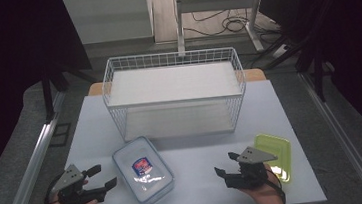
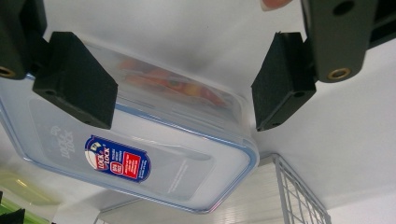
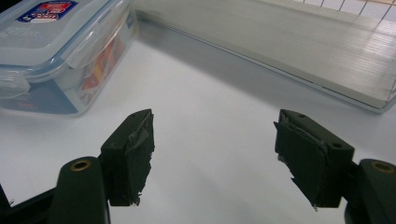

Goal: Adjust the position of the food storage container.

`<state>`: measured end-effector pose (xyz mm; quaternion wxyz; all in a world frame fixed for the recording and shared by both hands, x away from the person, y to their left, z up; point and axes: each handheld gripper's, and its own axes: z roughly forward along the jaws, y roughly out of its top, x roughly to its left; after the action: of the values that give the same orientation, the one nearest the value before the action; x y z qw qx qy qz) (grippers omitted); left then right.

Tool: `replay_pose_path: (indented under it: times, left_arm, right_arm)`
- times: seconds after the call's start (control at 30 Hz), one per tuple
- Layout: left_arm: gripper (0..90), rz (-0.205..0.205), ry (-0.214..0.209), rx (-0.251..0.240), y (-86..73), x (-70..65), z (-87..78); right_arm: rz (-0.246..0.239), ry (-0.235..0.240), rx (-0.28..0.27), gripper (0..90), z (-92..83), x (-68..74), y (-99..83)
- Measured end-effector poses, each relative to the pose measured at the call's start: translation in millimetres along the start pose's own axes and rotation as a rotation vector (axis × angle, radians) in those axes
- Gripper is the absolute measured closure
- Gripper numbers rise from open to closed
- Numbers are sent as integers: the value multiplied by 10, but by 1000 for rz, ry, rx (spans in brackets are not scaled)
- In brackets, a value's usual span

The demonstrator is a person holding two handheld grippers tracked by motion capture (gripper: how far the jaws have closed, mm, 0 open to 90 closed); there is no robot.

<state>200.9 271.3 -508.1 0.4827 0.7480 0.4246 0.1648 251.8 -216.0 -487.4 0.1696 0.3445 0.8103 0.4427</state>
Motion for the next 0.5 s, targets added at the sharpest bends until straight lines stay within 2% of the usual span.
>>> replay_pose_path:
  times: [0.3, 0.5]
  left_arm:
    - [221, -2, 5, -13, -32, 10, -75]
    - [249, -7, 7, -11, -64, 24, -128]
  right_arm:
    - [-6, 0, 5, 303, -12, 77, 17]
    - [-1, 8, 12, 304, 33, 72, 20]
